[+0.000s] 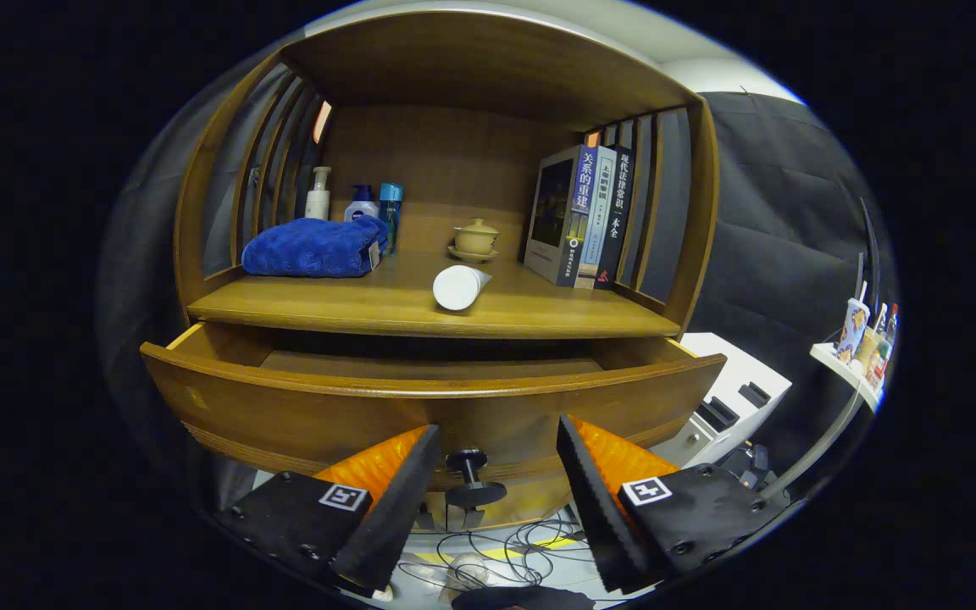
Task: Pull open the drawer, take out the items inside it, and place them on the countertop above the cabinet.
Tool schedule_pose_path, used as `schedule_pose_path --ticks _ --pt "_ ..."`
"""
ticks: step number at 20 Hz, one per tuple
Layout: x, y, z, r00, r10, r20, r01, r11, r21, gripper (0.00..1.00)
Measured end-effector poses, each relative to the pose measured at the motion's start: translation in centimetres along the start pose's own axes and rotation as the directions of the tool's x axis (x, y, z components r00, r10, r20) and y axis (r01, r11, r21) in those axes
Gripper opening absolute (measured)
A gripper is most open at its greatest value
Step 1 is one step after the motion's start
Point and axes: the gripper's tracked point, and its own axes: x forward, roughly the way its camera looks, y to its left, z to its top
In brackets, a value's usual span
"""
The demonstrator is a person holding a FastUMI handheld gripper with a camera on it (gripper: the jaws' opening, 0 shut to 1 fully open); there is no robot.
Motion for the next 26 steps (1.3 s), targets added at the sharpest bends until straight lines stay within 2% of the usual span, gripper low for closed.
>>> schedule_pose_path --ticks 6,15,17,19,21,24,26 --pt "2.6 0.7 1.1 1.0 0.002 -0.013 -0.003 1.0 -0.027 0.93" --pt "5.5 2.0 2.2 0.999 0.016 -0.038 -0.015 1.0 0.012 0.93" --pt "5.4 1.8 2.1 0.999 0.023 -0.035 -0.023 1.0 0.002 0.9" --pt "4.8 1.9 1.8 0.998 0.04 -0.042 -0.038 0.998 0.047 0.87" --pt "3.7 2.0 2.6 0.998 0.058 -0.022 -0.056 0.993 0.1 1.0" --pt "0.8 0.9 3.6 0.999 0.043 0.012 -0.044 0.988 0.151 0.99" --pt "-0.7 1.1 4.5 0.997 0.079 0.018 -0.081 0.978 0.193 0.99"
